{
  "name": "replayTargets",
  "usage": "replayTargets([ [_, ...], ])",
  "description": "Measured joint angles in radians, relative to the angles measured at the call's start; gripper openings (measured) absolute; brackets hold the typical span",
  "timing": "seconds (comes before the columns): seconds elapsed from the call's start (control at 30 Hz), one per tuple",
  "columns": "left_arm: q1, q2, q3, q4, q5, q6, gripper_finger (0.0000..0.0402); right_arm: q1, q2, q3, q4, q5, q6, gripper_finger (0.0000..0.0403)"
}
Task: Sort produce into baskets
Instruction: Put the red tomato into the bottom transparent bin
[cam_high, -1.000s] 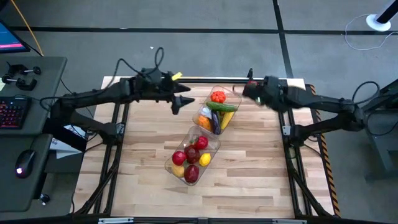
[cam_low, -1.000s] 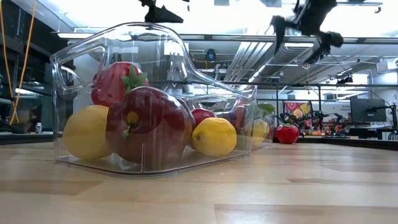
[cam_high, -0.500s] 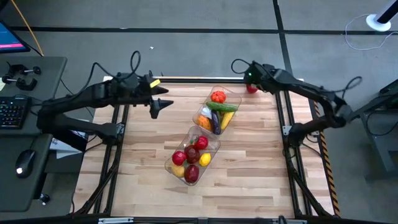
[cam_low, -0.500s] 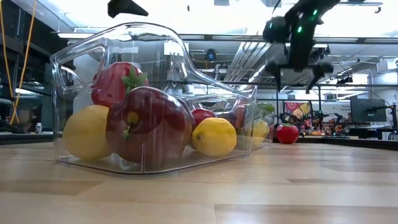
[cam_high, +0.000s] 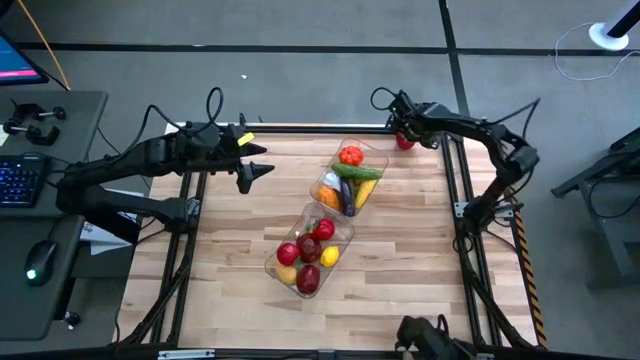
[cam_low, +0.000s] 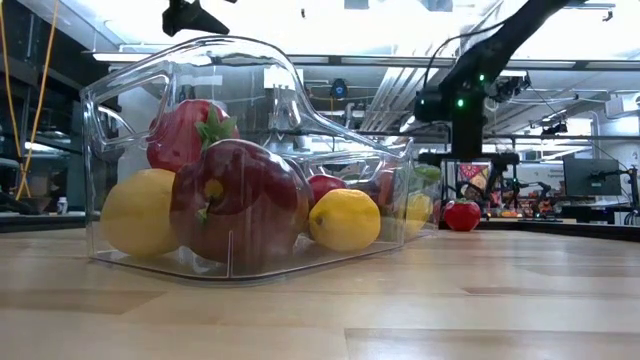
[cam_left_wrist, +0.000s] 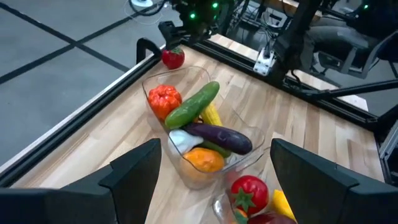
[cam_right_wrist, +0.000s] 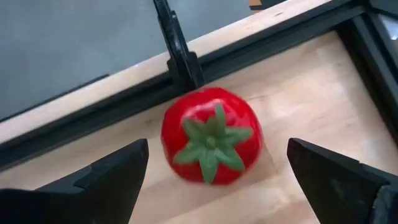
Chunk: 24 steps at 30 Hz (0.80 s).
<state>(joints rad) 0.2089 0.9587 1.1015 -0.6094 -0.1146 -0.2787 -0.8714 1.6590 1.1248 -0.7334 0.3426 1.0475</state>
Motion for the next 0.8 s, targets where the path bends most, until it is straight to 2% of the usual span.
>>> replayTargets([
  [0.1,0.0,0.0,0.0,0.0,-0.01,0.0,0.0292,-0.017,0.039,0.0,0.029,-0.003,-0.004,0.0376],
  [0.43,0.001,0.0,0.0,0.032,-0.136,-0.05,0.0292,-0.057,0.141,0.0,0.086,-0.009,-0.105,0.0376],
  [0.8,0.001,0.0,0.0,0.039,-0.169,-0.114,0.0292,-0.06,0.202,0.0,0.115,-0.028,-0.226,0.0376],
])
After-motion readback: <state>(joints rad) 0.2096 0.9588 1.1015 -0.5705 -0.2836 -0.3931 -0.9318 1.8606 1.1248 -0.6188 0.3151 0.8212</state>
